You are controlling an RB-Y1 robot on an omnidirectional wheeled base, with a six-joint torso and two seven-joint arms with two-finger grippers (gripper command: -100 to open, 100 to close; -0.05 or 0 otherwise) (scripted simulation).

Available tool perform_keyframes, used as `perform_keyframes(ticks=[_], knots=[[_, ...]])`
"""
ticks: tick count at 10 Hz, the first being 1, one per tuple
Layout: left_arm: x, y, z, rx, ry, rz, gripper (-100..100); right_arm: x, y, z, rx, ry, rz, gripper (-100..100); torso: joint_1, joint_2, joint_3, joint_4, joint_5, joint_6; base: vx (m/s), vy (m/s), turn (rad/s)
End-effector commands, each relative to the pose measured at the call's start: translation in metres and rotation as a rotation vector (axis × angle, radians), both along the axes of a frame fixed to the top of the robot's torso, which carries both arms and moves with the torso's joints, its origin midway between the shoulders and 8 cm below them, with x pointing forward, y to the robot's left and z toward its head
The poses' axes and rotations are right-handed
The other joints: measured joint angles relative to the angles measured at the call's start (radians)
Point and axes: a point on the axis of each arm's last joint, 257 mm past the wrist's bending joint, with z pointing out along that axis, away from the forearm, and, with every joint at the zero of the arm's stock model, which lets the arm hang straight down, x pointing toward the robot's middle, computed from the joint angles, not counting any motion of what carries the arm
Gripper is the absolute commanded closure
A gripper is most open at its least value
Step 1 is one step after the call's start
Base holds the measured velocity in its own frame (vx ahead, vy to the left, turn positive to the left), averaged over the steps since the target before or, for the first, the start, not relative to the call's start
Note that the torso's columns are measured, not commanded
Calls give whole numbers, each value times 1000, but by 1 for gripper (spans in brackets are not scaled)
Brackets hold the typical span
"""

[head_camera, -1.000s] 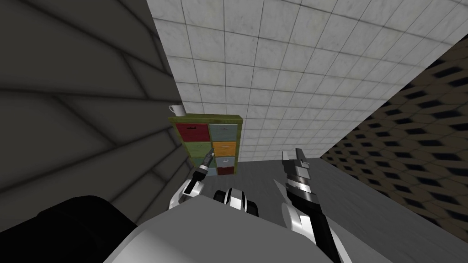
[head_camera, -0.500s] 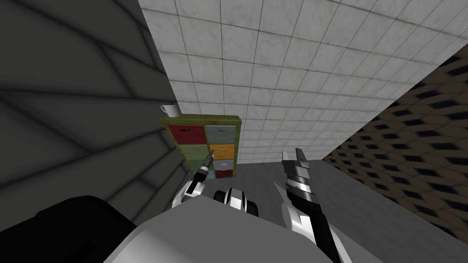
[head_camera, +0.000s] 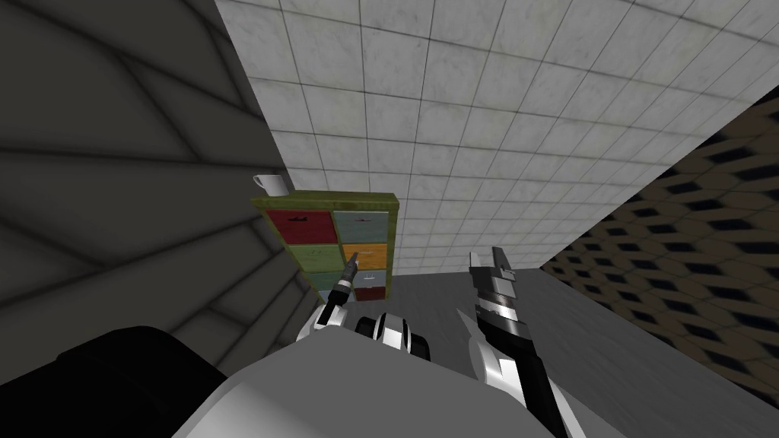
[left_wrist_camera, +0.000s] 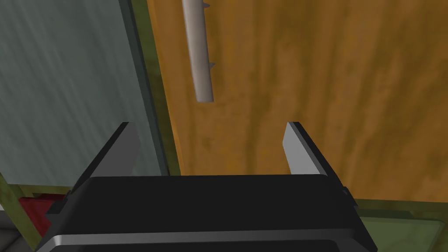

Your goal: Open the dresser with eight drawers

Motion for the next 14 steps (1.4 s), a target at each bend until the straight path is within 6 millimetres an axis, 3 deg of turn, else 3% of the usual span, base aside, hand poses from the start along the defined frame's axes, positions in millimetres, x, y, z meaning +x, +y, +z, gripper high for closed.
perform_keyframes(ticks=[1, 6, 7, 9, 14], knots=[[1, -13, -8, -69, 4, 23, -100, 0, 0, 0, 0, 0, 0, 0, 0, 0, 0, 0, 0, 0, 49, -21, 2], [6, -13, 0, -74, 1, 27, -100, 0, 0, 0, 0, 0, 0, 0, 1, -4, -2, -1, 0, 0, 48, 2, -8], [4, -14, -7, -75, 3, 25, 100, 0, 0, 0, 0, 0, 0, 0, 0, 0, 0, 0, 0, 0, -44, -7, 24], [6, -15, 3, -74, -8, 23, 100, 0, 0, 0, 0, 0, 0, 0, 1, -1, 1, -5, 4, 2, -68, -19, 20], [3, -17, 3, -74, 3, 20, 100, 0, 0, 0, 0, 0, 0, 0, 1, -8, -4, -2, 0, 1, -151, -43, 7]])
